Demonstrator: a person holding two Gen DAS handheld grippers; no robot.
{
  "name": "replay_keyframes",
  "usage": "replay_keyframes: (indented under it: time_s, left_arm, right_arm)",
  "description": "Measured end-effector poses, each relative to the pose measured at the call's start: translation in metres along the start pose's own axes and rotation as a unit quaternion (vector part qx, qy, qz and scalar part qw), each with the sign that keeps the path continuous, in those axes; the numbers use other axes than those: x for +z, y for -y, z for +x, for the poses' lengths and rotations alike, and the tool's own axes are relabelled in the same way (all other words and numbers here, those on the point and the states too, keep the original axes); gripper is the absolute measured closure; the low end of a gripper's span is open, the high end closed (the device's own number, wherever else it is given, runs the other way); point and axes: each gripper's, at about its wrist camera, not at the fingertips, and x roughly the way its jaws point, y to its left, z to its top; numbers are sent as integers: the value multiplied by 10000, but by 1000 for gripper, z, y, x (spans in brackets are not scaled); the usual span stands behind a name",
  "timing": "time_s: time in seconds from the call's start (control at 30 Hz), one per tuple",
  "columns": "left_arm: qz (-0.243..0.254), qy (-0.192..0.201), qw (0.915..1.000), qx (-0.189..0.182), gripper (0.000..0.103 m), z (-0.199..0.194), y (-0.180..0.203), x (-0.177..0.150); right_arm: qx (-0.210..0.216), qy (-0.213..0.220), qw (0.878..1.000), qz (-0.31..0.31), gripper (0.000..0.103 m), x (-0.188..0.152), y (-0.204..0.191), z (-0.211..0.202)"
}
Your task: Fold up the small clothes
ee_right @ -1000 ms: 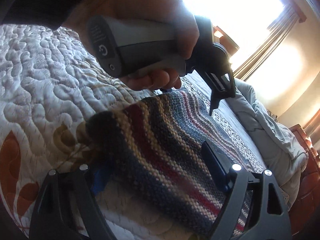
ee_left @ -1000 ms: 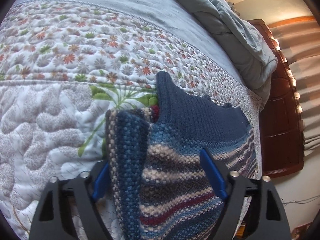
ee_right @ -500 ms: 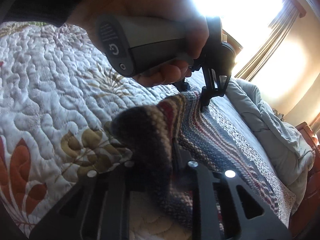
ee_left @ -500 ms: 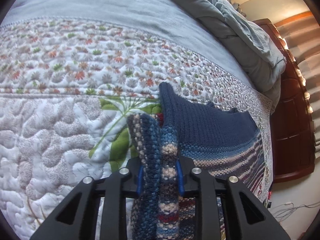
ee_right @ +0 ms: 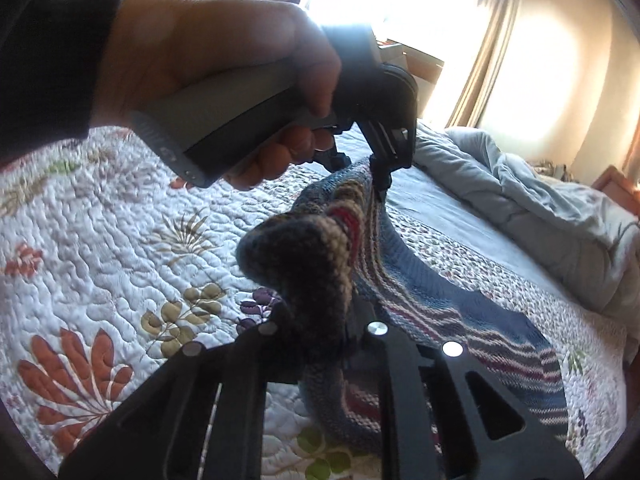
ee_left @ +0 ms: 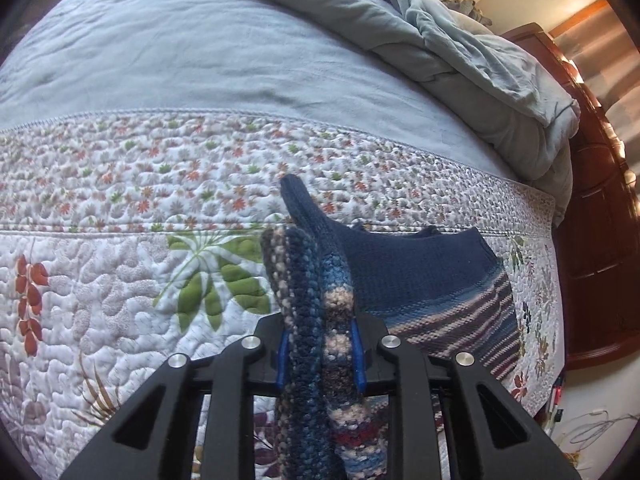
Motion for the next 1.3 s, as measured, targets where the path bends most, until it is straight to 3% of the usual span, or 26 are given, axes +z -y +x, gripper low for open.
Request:
replay_keyframes:
  time_s: [0.17, 0.6, 1.3]
  left_arm:
    - [54, 3, 9995, 321, 80, -10, 30, 6]
    - [275, 15, 9962, 830, 80, -14, 113, 15]
    - [548, -111, 9942, 921, 80, 26, 202, 26]
  right_arm:
    - [504, 75, 9942, 944, 92, -7, 45, -18]
    - [944, 284, 9749, 1998, 92, -24, 113, -48]
    - [1157, 371, 9475, 2959, 92, -59, 189, -62]
